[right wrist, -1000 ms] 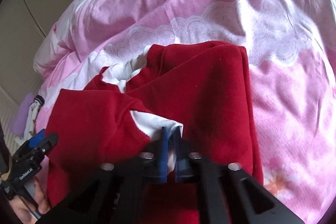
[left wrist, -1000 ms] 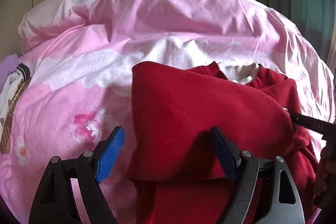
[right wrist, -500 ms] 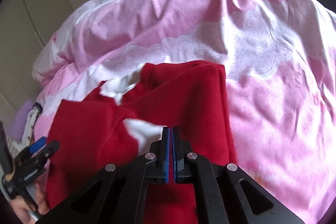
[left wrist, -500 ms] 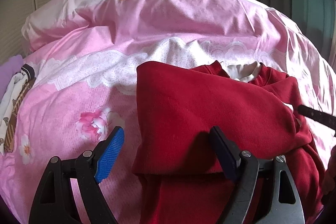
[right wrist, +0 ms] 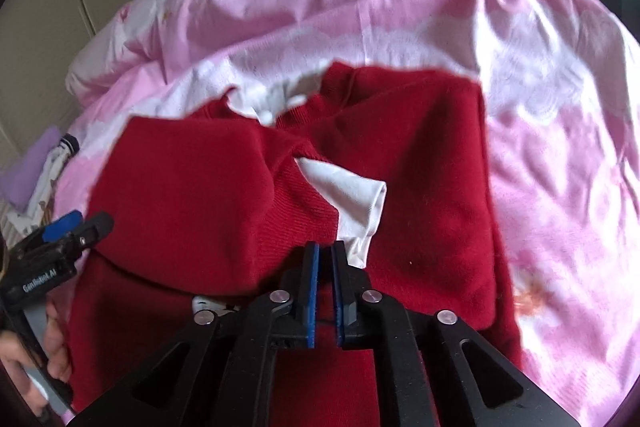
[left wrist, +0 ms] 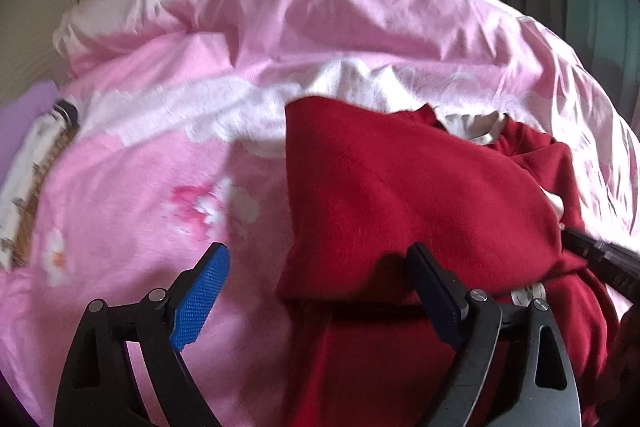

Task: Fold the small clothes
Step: 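Release the folded side with the right tool and grasp the hem with the left tool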

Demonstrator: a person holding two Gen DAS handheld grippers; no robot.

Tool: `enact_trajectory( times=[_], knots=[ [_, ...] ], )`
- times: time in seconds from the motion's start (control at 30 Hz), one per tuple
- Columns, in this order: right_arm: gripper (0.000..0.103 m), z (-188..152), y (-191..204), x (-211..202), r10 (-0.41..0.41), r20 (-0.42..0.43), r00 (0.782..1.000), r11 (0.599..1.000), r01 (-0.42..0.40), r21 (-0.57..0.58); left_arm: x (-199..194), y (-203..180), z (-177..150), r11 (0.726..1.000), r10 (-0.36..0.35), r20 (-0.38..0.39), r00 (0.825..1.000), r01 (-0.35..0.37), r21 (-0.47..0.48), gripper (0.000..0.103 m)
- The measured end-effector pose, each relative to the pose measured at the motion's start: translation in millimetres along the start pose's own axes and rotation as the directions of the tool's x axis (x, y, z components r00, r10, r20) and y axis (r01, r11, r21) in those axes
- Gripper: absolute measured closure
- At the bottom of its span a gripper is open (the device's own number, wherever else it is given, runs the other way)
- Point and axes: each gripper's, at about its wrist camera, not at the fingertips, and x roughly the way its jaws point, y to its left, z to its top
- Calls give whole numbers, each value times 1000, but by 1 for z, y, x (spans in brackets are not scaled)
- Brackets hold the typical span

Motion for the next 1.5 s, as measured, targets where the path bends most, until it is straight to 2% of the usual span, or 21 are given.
enact_trajectory(
  times=[0.03,0.07,0.1,0.27,0.4,0.47,0.6,0.67,0.83,1.07,1.43,1.5],
  knots=[
    [60,0,0,-13,-8,27,1000,1000,8,1,-7,0,-1,1000,7,6,1000,-7,13,13],
    [46,-2,0,-27,-27,58,998,1000,27,2,-19,0,-5,999,13,13,1000,-14,30,13],
    [43,-5,0,-42,-43,89,995,999,43,3,-28,1,-8,999,13,14,1000,-14,35,13],
    [43,-52,-8,-108,-98,141,985,995,98,4,-89,6,-53,998,41,31,999,-42,39,13],
    [43,-106,-19,-153,-159,158,974,987,156,32,-126,-3,-105,999,46,24,999,-46,22,13],
    [43,-137,-28,-172,-182,160,970,982,170,87,-136,-9,-126,999,46,31,998,-47,27,14],
    [43,-175,-44,-185,-198,135,971,967,172,188,-142,-15,-166,1000,29,6,1000,-29,-6,26],
    [43,-187,-48,-180,-189,96,977,964,166,208,-141,-16,-177,999,32,-5,999,-32,-33,27],
    [43,-203,-55,-169,-182,73,981,957,159,242,-137,-12,-187,990,-46,-1,999,45,-134,28],
    [43,-208,-61,-158,-133,58,989,955,112,274,-121,-12,-192,984,-66,-28,997,61,-166,32],
    [44,-219,-71,-134,-29,-5,1000,933,29,358,-116,-15,-197,983,-84,-29,996,79,-167,53],
    [44,-221,-74,-132,-7,-2,1000,924,7,382,-115,-16,-199,981,-100,-34,994,93,-169,66]
  ],
)
